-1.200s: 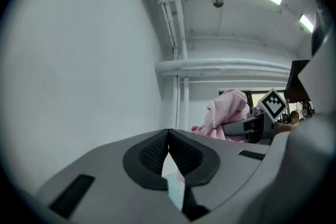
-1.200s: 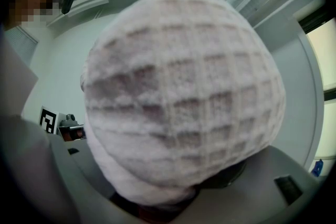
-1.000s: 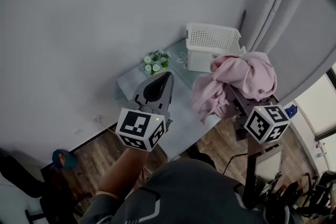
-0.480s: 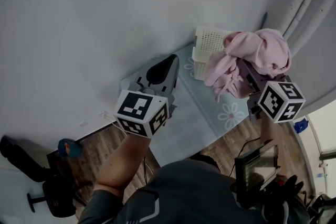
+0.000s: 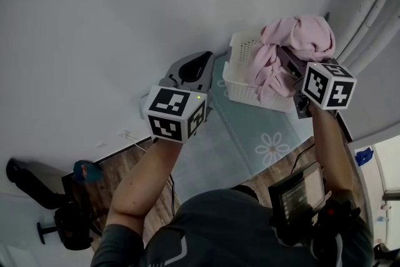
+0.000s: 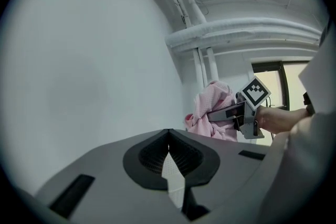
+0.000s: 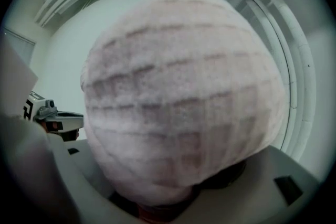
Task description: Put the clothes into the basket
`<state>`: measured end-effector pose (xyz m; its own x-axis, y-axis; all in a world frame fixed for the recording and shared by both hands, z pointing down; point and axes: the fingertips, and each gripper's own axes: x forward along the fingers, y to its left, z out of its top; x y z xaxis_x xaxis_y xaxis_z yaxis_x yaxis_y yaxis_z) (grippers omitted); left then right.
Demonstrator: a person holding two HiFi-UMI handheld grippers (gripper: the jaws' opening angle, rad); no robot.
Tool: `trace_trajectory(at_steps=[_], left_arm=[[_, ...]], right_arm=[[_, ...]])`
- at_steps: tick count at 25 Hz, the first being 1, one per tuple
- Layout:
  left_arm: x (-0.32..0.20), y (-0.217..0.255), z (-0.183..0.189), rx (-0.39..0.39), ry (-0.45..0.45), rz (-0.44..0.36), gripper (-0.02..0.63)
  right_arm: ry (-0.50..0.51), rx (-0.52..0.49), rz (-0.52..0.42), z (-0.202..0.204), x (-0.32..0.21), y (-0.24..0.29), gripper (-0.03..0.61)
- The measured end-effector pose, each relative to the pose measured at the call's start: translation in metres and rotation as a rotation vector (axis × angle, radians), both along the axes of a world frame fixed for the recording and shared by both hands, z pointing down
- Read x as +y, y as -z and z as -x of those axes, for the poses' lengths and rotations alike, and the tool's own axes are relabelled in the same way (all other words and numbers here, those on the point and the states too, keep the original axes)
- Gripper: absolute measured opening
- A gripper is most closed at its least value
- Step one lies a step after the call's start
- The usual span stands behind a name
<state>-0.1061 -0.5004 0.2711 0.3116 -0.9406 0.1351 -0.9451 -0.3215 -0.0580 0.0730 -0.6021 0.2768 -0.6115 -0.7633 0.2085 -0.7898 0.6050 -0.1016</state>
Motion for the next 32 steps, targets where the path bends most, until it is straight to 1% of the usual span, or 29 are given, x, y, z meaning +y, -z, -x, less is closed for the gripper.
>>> trace_trajectory(at_steps=[4, 9, 15, 21, 27, 30, 32], left_arm=[[-0.031, -0.021, -0.003, -0.042, 0.011, 0.030, 0.009], [-0.066, -0.055, 0.003, 0.003, 0.049, 0.109, 0.009], [-0.096, -0.080, 0.006, -0.018, 0.076, 0.155, 0.009], [-0.126, -0.106, 0.000, -0.025, 0.052, 0.191, 0.009], [-0.143, -0.145, 0.004, -0.044, 0.066, 0.266, 0.009], [-0.148, -0.162, 0.010, -0.031, 0.081, 0.304, 0.009], [-0.151, -0.170, 0.014, -0.029, 0.087, 0.324, 0.009]], right_arm=[[-0.010, -0.002, 0.088, -0.001, -0.041, -0.034, 0.336], [-0.015, 0.036, 0.219, 0.002, -0.084, -0.091, 0.336], [-0.023, 0.084, 0.378, 0.005, -0.120, -0.157, 0.336], [-0.024, 0.147, 0.505, 0.010, -0.138, -0.216, 0.336], [-0.035, 0.184, 0.614, 0.016, -0.145, -0.274, 0.336], [-0.051, 0.208, 0.671, 0.018, -0.146, -0.301, 0.336], [-0.078, 0.203, 0.724, 0.017, -0.147, -0.315, 0.336]])
